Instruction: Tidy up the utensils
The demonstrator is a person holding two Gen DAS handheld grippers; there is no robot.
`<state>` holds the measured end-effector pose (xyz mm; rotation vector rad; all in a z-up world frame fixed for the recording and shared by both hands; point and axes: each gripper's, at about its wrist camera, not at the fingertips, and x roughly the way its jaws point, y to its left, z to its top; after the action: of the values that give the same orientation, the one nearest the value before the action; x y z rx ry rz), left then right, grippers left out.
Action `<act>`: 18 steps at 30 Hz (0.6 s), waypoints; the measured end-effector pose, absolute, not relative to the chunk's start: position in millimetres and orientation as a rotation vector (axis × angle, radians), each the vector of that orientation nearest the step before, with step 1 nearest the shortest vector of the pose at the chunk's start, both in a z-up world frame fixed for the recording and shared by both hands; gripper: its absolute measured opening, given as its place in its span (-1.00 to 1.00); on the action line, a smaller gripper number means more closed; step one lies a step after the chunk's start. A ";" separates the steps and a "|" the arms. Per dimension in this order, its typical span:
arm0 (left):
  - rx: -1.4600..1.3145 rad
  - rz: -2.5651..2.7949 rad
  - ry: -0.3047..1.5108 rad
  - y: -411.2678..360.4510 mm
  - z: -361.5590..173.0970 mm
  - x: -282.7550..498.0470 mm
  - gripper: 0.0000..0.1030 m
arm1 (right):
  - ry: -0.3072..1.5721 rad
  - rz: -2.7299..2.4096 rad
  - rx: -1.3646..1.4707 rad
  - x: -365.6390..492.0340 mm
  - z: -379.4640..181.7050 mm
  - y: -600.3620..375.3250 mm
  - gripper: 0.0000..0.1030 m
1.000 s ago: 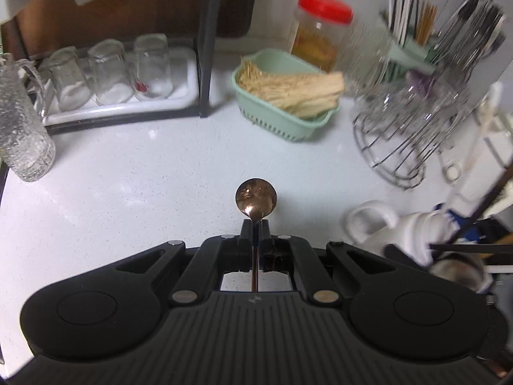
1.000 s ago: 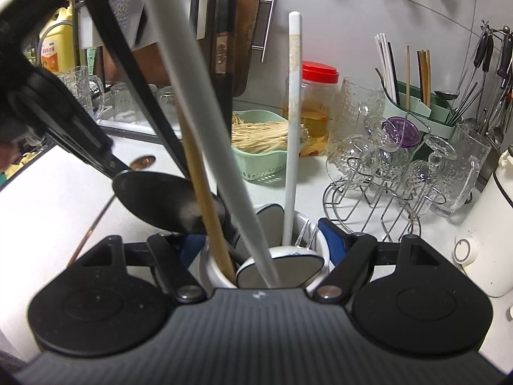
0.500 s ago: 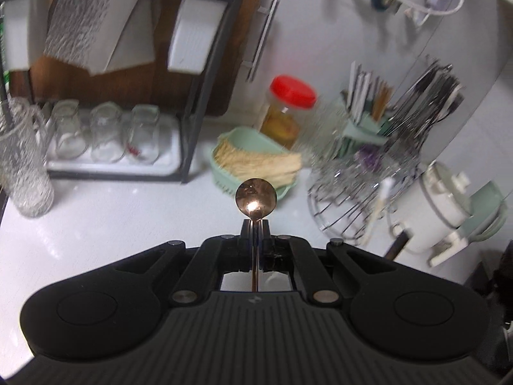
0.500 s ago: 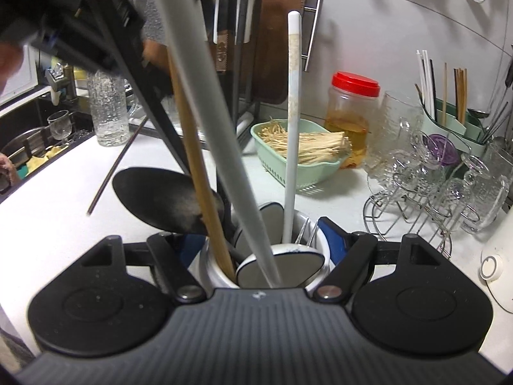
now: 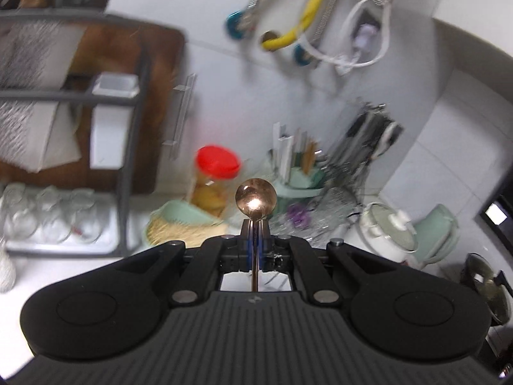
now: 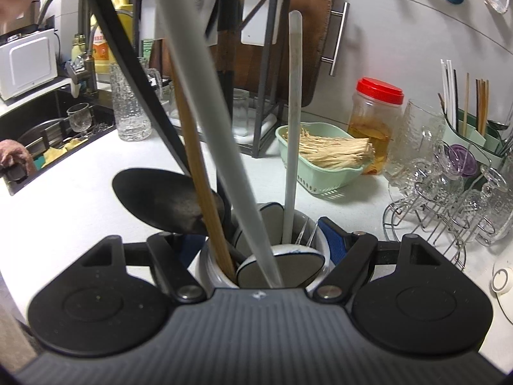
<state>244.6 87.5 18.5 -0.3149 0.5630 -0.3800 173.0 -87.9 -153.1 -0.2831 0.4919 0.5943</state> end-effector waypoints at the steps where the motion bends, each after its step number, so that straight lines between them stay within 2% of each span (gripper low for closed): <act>1: -0.305 -0.387 0.557 83.8 21.8 243.9 -0.94 | 0.490 0.599 -0.284 172.3 -153.4 -87.5 0.52; 7: -0.291 -0.447 0.541 64.2 21.8 248.2 -0.94 | 0.480 0.610 -0.283 174.8 -156.9 -87.0 0.52; 18: -0.205 -0.502 0.617 35.5 -19.1 256.0 -0.94 | 0.471 0.618 -0.276 171.2 -157.1 -87.7 0.53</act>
<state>256.0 35.5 -19.1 -0.2045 0.6166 -0.5024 171.2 -87.7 -157.1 -0.2761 0.4715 0.6179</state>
